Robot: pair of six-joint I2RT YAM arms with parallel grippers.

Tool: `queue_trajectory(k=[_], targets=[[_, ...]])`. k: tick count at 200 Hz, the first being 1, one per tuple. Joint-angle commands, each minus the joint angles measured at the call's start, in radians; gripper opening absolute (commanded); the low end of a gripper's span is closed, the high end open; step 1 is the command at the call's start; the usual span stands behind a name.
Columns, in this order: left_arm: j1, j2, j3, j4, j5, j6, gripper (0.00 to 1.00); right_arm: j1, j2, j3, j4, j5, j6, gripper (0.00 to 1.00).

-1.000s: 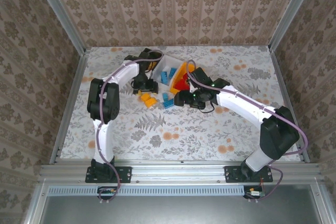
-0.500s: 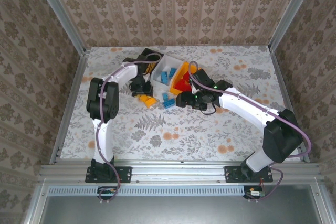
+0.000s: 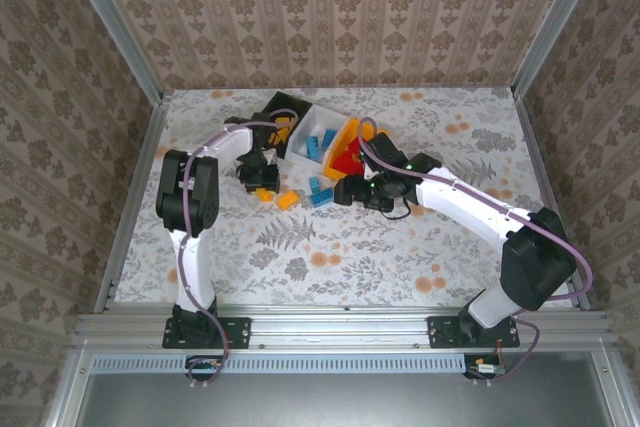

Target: Sort the legos into containers by color

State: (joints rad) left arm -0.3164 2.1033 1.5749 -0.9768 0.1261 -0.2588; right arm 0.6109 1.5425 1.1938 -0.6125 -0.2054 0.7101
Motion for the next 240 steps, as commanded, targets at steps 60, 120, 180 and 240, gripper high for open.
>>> queue_trajectory(k=[60, 120, 180, 240], targets=[[0.15, -0.1, 0.134, 0.27, 0.413, -0.363, 0.24, 0.006, -0.008, 0.009, -0.023, 0.045, 0.003, 0.77], [0.162, 0.118, 0.411, 0.447, 0.486, -0.62, 0.29, -0.002, -0.071, -0.027, -0.039, 0.099, 0.0, 0.77], [0.17, 0.331, 0.719, 0.403, 0.498, -0.715, 0.3, -0.02, -0.136, -0.076, -0.056, 0.14, 0.013, 0.78], [0.17, 0.425, 0.853, 0.34, 0.509, -0.712, 0.49, -0.025, -0.144, -0.106, -0.056, 0.156, 0.037, 0.78]])
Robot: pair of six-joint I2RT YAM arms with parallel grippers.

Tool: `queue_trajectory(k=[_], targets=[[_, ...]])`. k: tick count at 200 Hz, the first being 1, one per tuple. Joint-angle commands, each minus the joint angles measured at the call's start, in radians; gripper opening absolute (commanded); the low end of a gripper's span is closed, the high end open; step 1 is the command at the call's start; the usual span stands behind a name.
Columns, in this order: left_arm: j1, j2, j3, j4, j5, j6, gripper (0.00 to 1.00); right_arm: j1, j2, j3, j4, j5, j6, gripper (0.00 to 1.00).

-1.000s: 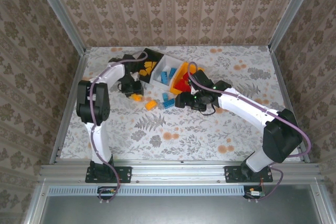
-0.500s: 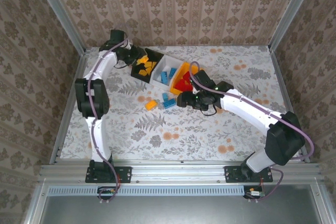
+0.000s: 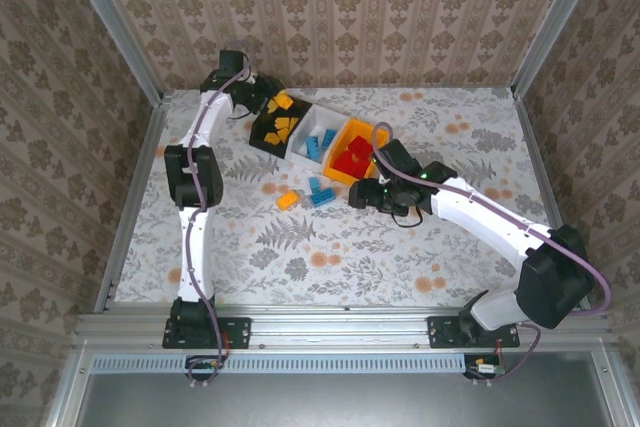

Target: Sort the legos into containers by color

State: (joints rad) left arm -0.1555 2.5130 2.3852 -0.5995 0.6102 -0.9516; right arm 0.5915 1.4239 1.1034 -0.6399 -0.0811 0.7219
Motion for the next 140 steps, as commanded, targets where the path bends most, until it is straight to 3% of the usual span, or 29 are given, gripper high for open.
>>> queue_trajectory(k=[1, 140], targets=[[0.009, 0.015, 0.043, -0.037, 0.025, -0.019, 0.49, -0.005, -0.025, -0.016, -0.029, 0.031, 0.025, 0.78], [0.013, -0.077, 0.008, -0.145, -0.001, 0.139, 0.52, -0.002, -0.022, -0.02, 0.014, 0.008, 0.036, 0.79]])
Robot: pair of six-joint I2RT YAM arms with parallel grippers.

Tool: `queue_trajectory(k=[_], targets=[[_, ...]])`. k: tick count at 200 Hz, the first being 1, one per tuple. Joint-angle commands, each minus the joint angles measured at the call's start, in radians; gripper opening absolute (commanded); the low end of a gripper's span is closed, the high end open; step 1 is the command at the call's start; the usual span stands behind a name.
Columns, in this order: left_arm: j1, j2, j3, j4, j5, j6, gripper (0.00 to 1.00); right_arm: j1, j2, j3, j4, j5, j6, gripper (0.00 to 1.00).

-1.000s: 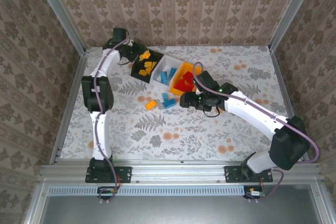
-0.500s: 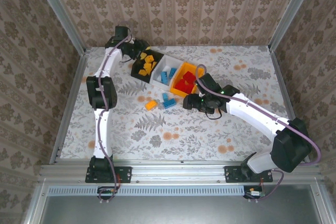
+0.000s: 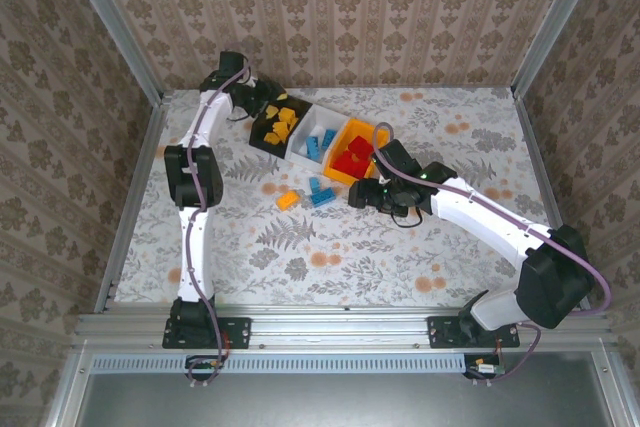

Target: Sort the legos into containers by color

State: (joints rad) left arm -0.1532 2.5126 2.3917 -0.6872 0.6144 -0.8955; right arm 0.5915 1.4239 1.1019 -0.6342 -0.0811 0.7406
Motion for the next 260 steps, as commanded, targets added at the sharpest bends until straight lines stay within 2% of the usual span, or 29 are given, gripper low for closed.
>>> queue_trajectory(k=[1, 46, 105, 149, 211, 260], targets=[[0.011, -0.078, 0.0, -0.058, -0.006, 0.085, 0.52, -0.002, -0.022, -0.019, 0.009, 0.008, 0.017, 0.79], [0.007, -0.168, -0.056, -0.139, -0.042, 0.215, 0.53, -0.001, -0.013, -0.025, 0.037, -0.02, 0.011, 0.79], [0.002, -0.381, -0.289, -0.124, -0.1, 0.351, 0.59, -0.001, 0.028, 0.001, 0.072, -0.065, -0.015, 0.8], [-0.025, -0.535, -0.438, -0.158, -0.152, 0.52, 0.62, 0.001, 0.084, 0.033, 0.094, -0.107, -0.028, 0.8], [-0.128, -0.752, -0.746, -0.226, -0.298, 0.819, 0.75, 0.014, 0.16, 0.095, 0.094, -0.147, -0.05, 0.81], [-0.252, -0.779, -0.952, -0.224, -0.403, 0.962, 0.82, 0.016, 0.169, 0.101, 0.09, -0.145, -0.048, 0.82]])
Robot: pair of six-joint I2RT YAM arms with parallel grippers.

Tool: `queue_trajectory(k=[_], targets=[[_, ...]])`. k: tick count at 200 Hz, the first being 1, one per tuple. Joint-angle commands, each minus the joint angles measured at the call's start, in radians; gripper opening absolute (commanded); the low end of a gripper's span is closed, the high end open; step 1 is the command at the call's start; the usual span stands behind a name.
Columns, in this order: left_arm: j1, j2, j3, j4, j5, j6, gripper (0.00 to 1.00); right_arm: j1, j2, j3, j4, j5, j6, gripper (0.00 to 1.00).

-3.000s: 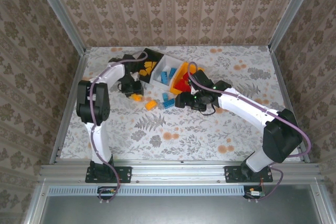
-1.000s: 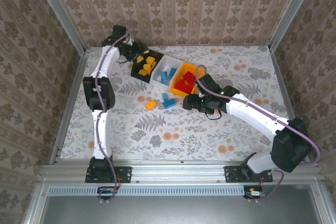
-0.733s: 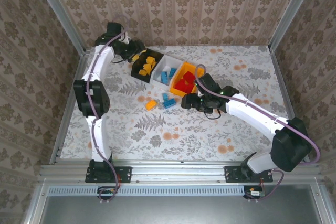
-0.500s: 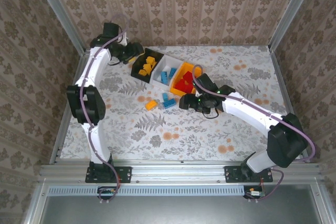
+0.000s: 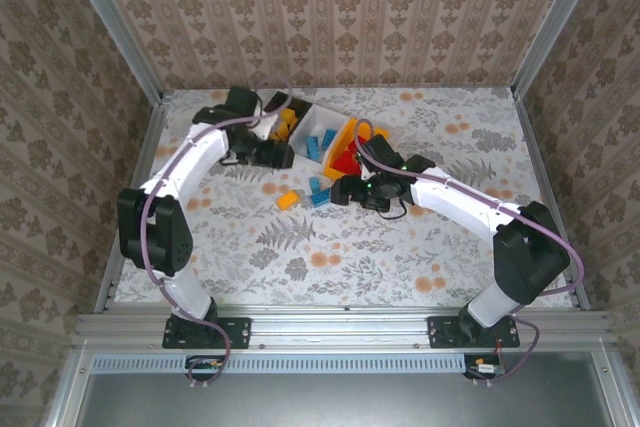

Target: Sort the legos into containers by color

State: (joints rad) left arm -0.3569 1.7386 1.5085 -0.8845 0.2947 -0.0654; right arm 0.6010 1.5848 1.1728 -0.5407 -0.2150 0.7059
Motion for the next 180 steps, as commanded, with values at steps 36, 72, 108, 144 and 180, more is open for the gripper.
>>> queue_trajectory(k=[36, 72, 108, 144, 180], targets=[[-0.091, 0.035, -0.149, 0.01, -0.116, 0.154, 0.83, 0.007, -0.028, -0.01, -0.002, 0.022, 0.01, 0.82], [-0.13, 0.095, -0.16, 0.031, -0.142, 0.174, 0.83, 0.006, -0.059, -0.044, -0.002, 0.052, 0.027, 0.82], [-0.149, 0.164, -0.14, 0.032, -0.181, 0.201, 0.82, 0.004, -0.073, -0.063, -0.006, 0.066, 0.045, 0.82], [-0.151, 0.192, -0.142, 0.05, -0.205, 0.21, 0.81, 0.003, -0.093, -0.083, -0.005, 0.08, 0.062, 0.82], [-0.149, 0.22, -0.125, 0.056, -0.216, 0.213, 0.81, 0.003, -0.114, -0.101, -0.008, 0.094, 0.078, 0.82]])
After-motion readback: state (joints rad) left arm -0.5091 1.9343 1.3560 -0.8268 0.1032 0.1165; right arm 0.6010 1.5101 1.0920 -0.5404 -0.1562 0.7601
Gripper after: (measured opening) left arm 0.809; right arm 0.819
